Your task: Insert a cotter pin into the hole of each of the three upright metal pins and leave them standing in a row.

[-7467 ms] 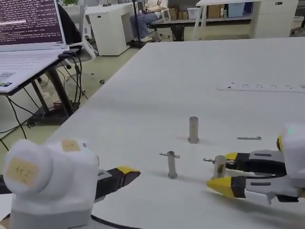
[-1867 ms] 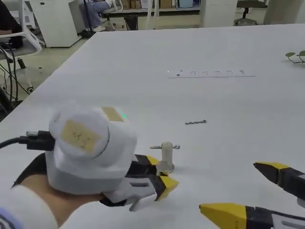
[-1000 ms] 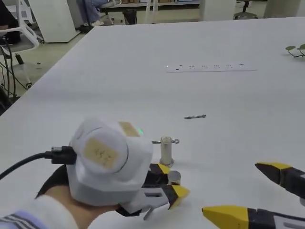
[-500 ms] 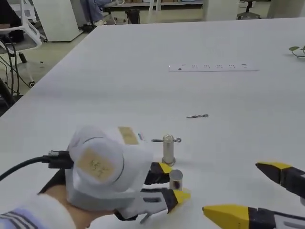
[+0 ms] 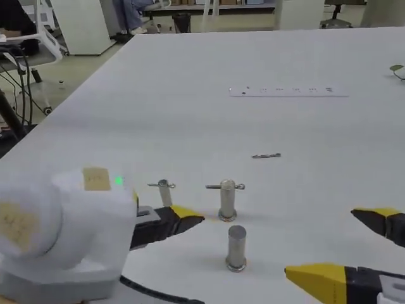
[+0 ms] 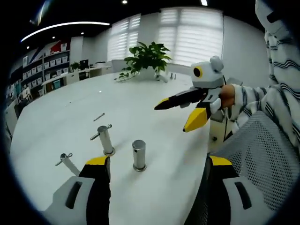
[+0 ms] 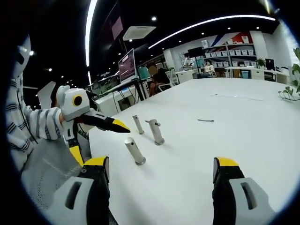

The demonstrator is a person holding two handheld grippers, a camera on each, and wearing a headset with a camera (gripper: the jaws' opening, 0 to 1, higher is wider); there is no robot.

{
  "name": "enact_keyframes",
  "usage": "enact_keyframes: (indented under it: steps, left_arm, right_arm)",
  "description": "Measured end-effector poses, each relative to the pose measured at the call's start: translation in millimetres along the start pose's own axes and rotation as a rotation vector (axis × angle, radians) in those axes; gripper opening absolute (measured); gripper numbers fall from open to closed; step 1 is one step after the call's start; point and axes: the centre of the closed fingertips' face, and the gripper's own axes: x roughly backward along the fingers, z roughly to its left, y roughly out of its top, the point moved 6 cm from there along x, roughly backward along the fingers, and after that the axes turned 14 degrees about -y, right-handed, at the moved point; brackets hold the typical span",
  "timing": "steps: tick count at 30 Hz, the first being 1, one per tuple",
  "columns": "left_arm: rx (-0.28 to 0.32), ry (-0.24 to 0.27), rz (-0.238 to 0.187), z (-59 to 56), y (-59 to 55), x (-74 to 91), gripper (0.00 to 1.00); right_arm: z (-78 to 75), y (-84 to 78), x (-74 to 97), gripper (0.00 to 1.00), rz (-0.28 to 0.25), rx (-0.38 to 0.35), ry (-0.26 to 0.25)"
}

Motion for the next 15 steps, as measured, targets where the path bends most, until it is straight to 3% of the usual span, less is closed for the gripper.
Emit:
enact_keyframes:
  steps: [2, 7, 11, 15]
  left_arm:
    - [0.013, -0.006, -0.018, -3.3, -0.1, 2.9, 0.86]
    - [0.036, 0.011, -0.039, -6.3, 0.2, 7.1, 0.98]
    - [0.045, 0.035, -0.050, -9.3, 1.6, 10.9, 0.99]
    - [0.076, 0.075, -0.046, -9.9, -1.4, 14.2, 0.99]
  right_arm:
    - [-5.8, 4.6, -2.3, 0.85, -0.012, 0.064, 0.005]
    - [-18.5, 15.4, -12.0, 0.81, 0.027, 0.135, 0.032]
    - [-30.1, 26.4, -24.6, 0.77, 0.073, 0.205, 0.055]
    - [-42.8, 38.0, -38.8, 0.70, 0.118, 0.329, 0.076]
